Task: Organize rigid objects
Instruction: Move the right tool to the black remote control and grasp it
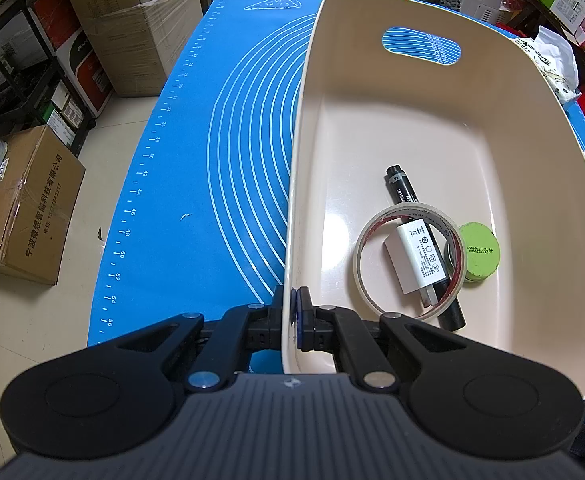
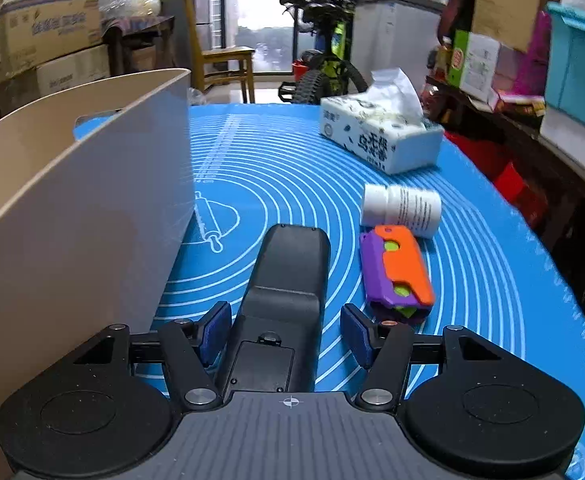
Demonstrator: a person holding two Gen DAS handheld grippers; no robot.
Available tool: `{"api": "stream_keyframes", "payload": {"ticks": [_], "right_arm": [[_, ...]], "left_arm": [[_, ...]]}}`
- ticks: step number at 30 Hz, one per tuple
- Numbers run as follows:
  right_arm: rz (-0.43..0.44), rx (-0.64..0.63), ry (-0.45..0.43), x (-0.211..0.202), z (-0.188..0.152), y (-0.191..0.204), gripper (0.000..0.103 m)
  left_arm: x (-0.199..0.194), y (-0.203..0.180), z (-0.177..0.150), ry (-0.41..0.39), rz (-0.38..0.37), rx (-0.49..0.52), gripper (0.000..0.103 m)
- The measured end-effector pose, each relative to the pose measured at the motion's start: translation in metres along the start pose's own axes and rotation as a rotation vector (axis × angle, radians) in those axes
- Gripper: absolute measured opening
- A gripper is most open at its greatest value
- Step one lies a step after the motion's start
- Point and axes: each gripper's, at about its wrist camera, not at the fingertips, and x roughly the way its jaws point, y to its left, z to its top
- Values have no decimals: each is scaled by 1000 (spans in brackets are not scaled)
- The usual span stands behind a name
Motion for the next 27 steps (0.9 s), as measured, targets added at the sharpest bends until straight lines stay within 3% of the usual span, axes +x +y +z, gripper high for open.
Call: {"api": "stream_keyframes", "payload": {"ticks": [4,10,27], "right_arm": [[-8,2,-29,0,-5,1,69],[-3,-51,-63,-2,-10,9,55],[-16,-92,-107,-23,-1,11,54]], "left_arm": [[0,0,0,0,1,1,6],[0,0,1,0,2,1,6],[0,0,1,0,3,1,6]]}}
